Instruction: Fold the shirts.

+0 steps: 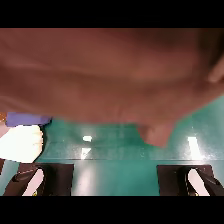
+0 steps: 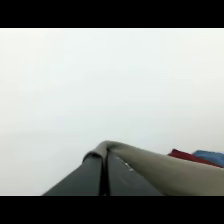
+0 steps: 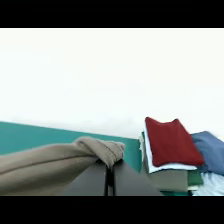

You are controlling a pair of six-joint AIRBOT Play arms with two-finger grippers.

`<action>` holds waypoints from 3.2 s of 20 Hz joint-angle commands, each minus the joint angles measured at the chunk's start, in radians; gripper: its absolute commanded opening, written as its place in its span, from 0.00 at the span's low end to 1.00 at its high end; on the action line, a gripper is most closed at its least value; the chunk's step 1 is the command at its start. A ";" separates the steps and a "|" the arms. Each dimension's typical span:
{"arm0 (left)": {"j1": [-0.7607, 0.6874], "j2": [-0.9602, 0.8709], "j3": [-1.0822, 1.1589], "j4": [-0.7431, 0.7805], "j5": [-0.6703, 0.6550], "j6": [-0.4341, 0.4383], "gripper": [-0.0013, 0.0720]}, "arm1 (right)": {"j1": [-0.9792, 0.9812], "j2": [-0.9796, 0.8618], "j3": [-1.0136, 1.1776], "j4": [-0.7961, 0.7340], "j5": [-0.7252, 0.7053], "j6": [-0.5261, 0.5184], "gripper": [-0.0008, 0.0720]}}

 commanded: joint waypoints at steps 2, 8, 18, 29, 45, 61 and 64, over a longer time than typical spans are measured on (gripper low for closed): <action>0.001 -0.012 -0.169 -0.001 -0.096 -0.017 0.05 | -0.035 -0.037 -0.050 -0.002 0.079 0.031 0.03; 0.001 -0.154 -0.716 -0.003 -0.148 -0.006 0.05 | 0.091 -0.315 -0.274 -0.016 0.264 0.069 0.03; -0.076 -0.679 -0.890 -0.233 0.266 0.264 0.05 | 0.311 -0.815 -0.407 -0.127 -0.176 0.134 0.03; -0.156 -0.803 -0.698 -0.039 0.223 0.281 0.05 | 0.307 -0.816 -0.386 -0.212 -0.151 0.042 0.03; -0.106 -0.760 -0.904 0.047 -0.058 0.195 0.68 | 0.290 -0.674 -0.678 -0.233 0.009 0.065 0.44; -0.063 -0.426 -1.560 0.126 -0.096 0.187 0.68 | 0.040 -0.247 -1.127 -0.023 0.101 -0.035 0.72; -0.063 -0.426 -1.560 0.082 -0.086 0.198 0.68 | 0.040 -0.234 -1.127 -0.026 0.116 -0.035 0.70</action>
